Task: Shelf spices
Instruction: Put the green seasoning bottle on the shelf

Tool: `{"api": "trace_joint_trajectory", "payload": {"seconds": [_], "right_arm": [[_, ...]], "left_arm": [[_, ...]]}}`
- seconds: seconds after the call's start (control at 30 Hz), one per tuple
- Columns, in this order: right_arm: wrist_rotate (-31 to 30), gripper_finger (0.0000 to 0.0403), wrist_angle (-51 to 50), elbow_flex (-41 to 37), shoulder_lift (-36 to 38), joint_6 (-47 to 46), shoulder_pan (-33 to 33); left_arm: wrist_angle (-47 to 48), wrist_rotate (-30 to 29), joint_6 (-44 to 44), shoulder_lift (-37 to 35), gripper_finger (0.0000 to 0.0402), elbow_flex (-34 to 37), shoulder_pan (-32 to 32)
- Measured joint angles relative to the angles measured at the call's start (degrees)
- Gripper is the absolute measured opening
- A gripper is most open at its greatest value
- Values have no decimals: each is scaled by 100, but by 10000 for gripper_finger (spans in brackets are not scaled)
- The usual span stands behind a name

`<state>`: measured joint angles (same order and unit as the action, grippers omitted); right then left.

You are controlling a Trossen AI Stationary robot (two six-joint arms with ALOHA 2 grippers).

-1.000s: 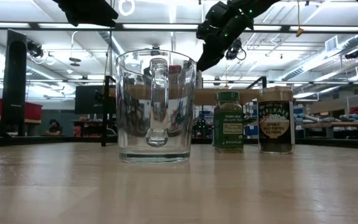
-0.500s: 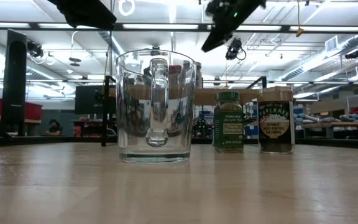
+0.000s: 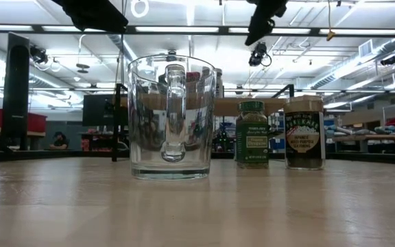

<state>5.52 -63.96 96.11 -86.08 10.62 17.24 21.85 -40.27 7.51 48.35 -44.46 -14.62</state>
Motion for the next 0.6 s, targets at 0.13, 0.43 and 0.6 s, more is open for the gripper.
{"api": "trace_joint_trajectory", "payload": {"seconds": [0.13, 0.43, 0.6], "right_arm": [[-267, 306, 554, -672, -7, -143, -647], [-776, 306, 1786, -2556, -17, -768, -1371], [-829, 306, 2488, -3195, -17, -1058, -1491]], "left_arm": [[-9, 0, 16, 1, 241, 1, 1], [-111, 39, 46, -1, 241, 1, -1], [-139, 44, 39, 1, 241, -1, -1]]}}
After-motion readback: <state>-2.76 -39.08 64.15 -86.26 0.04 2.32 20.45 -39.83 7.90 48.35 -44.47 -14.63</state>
